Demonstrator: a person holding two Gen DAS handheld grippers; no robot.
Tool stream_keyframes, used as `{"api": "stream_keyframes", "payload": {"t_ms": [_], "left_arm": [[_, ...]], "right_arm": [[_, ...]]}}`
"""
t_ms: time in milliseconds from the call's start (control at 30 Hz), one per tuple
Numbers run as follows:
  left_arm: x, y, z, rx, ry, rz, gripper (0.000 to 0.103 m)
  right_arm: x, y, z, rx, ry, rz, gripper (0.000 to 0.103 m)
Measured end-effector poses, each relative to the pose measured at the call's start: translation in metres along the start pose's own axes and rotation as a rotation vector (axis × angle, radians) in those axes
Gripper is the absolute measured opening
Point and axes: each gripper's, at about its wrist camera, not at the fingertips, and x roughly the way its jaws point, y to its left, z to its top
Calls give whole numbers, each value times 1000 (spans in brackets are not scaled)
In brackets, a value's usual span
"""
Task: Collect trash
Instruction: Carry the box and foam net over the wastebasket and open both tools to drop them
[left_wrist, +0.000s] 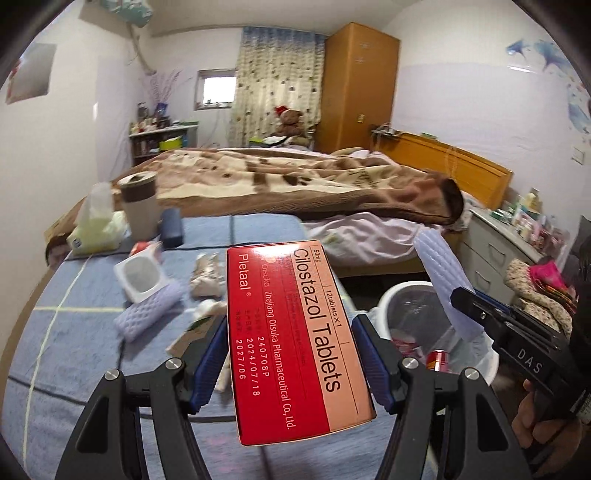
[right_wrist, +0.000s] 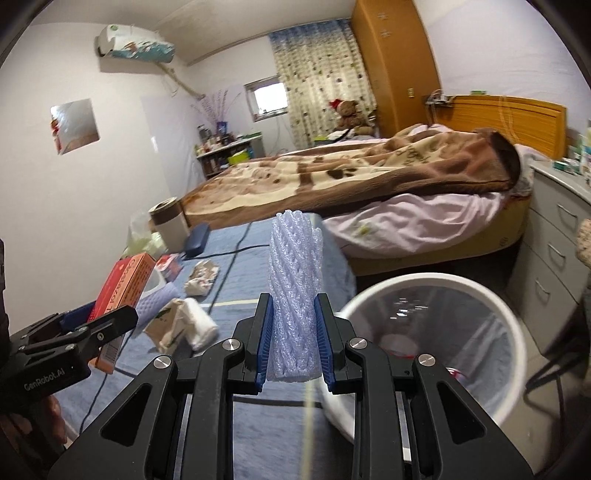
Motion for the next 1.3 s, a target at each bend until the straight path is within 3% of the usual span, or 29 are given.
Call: {"api": "stream_keyframes", "payload": {"t_ms": [333, 567, 1000, 1300], "left_arm": [[17, -56, 7, 74, -5, -124, 67], [41, -92, 2, 119, 32, -209, 67], [67, -130, 0, 188, 59, -260, 67], [87, -137, 1, 177, 95, -295, 67]], "right_arm": [[-18, -40, -5, 53, -12, -118, 24], [-14, -64, -15, 95, 31, -181, 24], [-8, -83, -23, 114, 80, -238, 24], [2, -94, -25, 120, 116, -260, 24]]}}
